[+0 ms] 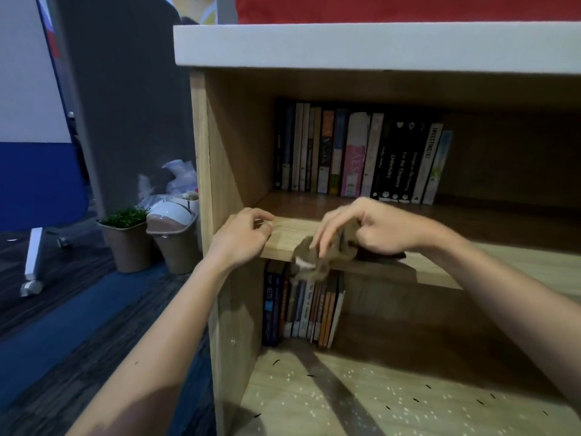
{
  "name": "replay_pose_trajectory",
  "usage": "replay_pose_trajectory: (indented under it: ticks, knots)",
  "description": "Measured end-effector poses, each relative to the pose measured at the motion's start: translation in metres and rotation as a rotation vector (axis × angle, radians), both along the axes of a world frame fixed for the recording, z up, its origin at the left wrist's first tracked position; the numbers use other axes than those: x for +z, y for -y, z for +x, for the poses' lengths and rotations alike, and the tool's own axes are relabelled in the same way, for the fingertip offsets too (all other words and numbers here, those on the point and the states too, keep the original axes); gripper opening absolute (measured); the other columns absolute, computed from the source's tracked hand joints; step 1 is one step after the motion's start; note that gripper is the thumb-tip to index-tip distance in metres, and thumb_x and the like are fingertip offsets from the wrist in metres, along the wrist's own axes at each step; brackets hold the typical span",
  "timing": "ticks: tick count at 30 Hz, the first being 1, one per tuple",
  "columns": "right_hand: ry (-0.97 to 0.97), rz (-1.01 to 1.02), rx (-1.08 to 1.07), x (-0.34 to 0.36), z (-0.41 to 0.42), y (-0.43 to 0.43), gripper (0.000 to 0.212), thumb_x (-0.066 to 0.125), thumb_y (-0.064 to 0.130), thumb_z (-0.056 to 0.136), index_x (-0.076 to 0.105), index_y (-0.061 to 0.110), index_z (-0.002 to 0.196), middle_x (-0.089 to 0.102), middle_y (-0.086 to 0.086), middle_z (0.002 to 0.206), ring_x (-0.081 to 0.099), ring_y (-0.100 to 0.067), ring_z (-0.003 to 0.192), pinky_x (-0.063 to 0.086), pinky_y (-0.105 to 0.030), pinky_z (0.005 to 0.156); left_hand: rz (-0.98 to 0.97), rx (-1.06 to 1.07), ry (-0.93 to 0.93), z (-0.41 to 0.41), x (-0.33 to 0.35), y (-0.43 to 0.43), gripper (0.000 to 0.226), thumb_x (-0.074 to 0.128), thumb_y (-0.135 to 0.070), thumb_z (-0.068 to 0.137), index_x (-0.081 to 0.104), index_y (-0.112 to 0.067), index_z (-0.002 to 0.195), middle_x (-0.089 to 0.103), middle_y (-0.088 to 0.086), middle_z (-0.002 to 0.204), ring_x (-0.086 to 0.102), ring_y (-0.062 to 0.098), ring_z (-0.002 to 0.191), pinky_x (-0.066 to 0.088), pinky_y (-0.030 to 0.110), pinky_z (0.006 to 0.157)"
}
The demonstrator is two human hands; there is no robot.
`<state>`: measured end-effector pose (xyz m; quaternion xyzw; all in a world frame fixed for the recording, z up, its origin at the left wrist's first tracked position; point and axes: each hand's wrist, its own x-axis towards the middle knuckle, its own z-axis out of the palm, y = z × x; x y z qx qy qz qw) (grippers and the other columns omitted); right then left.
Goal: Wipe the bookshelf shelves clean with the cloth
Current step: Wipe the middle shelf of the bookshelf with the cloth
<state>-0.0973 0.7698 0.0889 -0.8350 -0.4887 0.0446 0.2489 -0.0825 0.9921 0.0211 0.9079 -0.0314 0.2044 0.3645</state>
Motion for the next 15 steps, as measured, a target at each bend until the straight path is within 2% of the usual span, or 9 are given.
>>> replay_pose_trajectory:
  ticks: [3, 6, 8, 11, 13, 15]
  knots:
    - [0.113, 0.137, -0.193, 0.01, 0.011, 0.0, 0.056, 0.036, -0.018, 0.072, 0.069, 0.025, 0.085, 0.064, 0.0, 0.109, 0.056, -0.011, 0.107, 0.045, -0.033, 0.098, -0.096, -0.045, 0.018, -0.003, 0.004, 0.0, 0.024, 0.045, -0.027, 0.096, 0.06, -0.024, 0.114, 0.053, -0.001, 0.129, 0.052, 0.019, 0.116, 0.04, 0.037, 0.1]
    - [0.274, -0.076, -0.254, -0.011, 0.012, -0.015, 0.049, 0.04, -0.011, 0.078, 0.068, 0.024, 0.098, 0.061, 0.005, 0.112, 0.047, -0.005, 0.097, 0.039, -0.039, 0.099, -0.134, -0.058, 0.022, -0.004, 0.005, -0.001, 0.025, 0.045, -0.025, 0.096, 0.06, -0.021, 0.115, 0.054, 0.0, 0.128, 0.051, 0.015, 0.112, 0.039, 0.032, 0.094]
    - [0.256, -0.186, -0.209, -0.021, 0.004, -0.014, 0.049, 0.039, -0.009, 0.076, 0.069, 0.025, 0.093, 0.062, 0.005, 0.108, 0.048, -0.011, 0.096, 0.037, -0.041, 0.099, -0.141, -0.054, 0.027, -0.005, 0.006, -0.002, 0.026, 0.046, -0.024, 0.096, 0.06, -0.019, 0.117, 0.055, 0.0, 0.124, 0.048, 0.011, 0.105, 0.036, 0.028, 0.088]
    - [0.121, -0.07, -0.239, -0.004, -0.005, 0.013, 0.051, 0.039, -0.013, 0.076, 0.066, 0.031, 0.081, 0.065, 0.001, 0.101, 0.057, -0.015, 0.099, 0.043, -0.041, 0.096, -0.16, -0.086, 0.015, -0.005, 0.007, 0.004, 0.023, 0.047, -0.022, 0.095, 0.059, -0.023, 0.115, 0.056, 0.0, 0.122, 0.053, 0.011, 0.102, 0.042, 0.031, 0.089]
    - [0.082, 0.058, -0.351, 0.009, -0.003, 0.037, 0.05, 0.04, -0.012, 0.081, 0.066, 0.031, 0.082, 0.065, -0.001, 0.098, 0.058, -0.017, 0.098, 0.046, -0.037, 0.09, -0.143, -0.16, -0.019, -0.007, 0.008, 0.021, 0.022, 0.047, -0.021, 0.095, 0.058, -0.027, 0.112, 0.056, 0.002, 0.123, 0.054, 0.016, 0.109, 0.045, 0.038, 0.096]
    - [0.108, 0.148, -0.467, 0.015, 0.002, 0.06, 0.045, 0.041, -0.007, 0.086, 0.069, 0.028, 0.087, 0.066, -0.001, 0.095, 0.059, -0.02, 0.093, 0.047, -0.038, 0.081, -0.083, -0.258, -0.04, -0.007, 0.01, 0.046, 0.023, 0.048, -0.021, 0.094, 0.057, -0.03, 0.113, 0.055, 0.001, 0.126, 0.051, 0.015, 0.115, 0.043, 0.04, 0.101]
